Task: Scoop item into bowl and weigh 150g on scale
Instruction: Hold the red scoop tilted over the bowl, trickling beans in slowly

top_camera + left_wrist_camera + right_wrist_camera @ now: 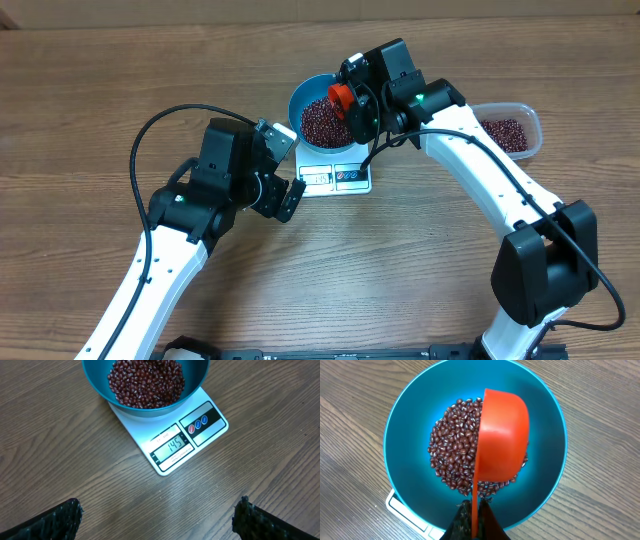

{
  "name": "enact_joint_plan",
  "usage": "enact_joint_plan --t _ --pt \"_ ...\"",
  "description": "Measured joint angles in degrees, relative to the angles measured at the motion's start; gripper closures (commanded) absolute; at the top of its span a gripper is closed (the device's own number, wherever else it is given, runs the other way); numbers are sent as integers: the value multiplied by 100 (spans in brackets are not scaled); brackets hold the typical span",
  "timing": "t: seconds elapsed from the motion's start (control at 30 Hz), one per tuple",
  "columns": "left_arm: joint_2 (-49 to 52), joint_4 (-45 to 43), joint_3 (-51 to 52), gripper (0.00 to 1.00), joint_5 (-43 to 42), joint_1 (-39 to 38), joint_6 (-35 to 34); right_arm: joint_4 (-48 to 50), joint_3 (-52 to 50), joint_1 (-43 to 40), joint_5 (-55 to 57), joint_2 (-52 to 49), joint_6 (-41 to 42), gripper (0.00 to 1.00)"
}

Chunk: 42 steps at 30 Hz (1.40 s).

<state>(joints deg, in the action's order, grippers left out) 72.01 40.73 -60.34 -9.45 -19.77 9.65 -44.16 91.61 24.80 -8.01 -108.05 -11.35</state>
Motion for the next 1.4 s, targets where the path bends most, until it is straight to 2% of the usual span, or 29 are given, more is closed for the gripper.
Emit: enact_joint_plan --t 0.3,1.4 --pt "0 0 0 0 0 0 0 61 0 0 17 0 -291 96" --pt "0 0 0 0 0 0 0 160 0 0 151 0 -560 96"
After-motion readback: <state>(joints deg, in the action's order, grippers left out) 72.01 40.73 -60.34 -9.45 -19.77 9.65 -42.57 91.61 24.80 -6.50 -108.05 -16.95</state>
